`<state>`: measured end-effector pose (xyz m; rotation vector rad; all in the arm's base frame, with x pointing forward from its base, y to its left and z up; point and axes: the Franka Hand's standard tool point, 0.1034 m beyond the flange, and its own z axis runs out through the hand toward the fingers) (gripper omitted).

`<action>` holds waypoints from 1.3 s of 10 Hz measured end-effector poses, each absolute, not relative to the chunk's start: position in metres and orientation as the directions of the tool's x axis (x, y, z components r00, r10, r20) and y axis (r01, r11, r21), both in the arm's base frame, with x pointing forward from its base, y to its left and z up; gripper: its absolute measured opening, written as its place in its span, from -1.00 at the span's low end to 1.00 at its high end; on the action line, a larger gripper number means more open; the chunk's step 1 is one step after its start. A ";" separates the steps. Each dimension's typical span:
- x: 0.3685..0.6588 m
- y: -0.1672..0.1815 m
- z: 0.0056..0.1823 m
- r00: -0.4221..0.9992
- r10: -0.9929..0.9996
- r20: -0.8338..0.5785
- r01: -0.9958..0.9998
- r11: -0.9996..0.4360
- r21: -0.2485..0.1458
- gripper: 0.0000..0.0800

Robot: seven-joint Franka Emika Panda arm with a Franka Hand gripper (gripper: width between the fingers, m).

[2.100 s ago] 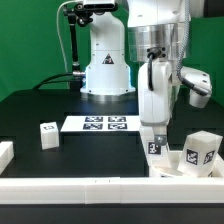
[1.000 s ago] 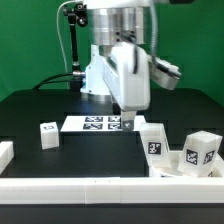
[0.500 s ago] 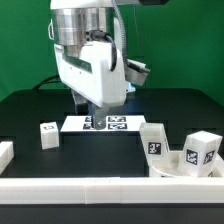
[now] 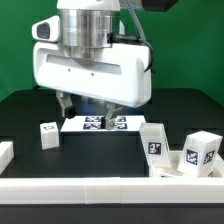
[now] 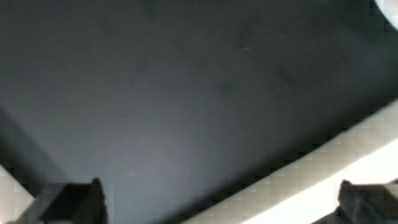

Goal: Assemble stool

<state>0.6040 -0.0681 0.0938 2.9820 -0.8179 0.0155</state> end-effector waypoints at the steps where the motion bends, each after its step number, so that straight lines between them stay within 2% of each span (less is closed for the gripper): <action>1: 0.601 -0.070 0.092 0.904 -0.427 0.022 -0.428 -0.903 0.048 0.62; 4: 0.598 -0.073 0.090 0.958 -0.285 0.019 -0.285 -0.957 0.054 0.62; 6: 0.597 -0.078 0.090 0.996 -0.089 0.011 -0.089 -0.995 0.054 0.62; 7: 0.588 -0.095 0.087 0.998 0.065 0.010 0.064 -0.997 0.035 0.62; 8: 0.581 -0.110 0.083 0.988 0.157 0.013 0.156 -0.987 0.047 0.62; 9: 0.571 -0.123 0.078 0.967 0.253 -0.005 0.253 -0.967 0.040 0.62; 10: 0.560 -0.140 0.074 0.968 0.251 -0.009 0.252 -0.968 0.024 0.62; 13: 0.557 -0.142 0.074 0.972 0.235 -0.015 0.235 -0.972 0.028 0.62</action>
Offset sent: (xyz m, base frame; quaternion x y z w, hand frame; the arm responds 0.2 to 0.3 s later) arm 0.0000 0.0000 0.0000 0.0000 0.0000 -0.1296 0.9916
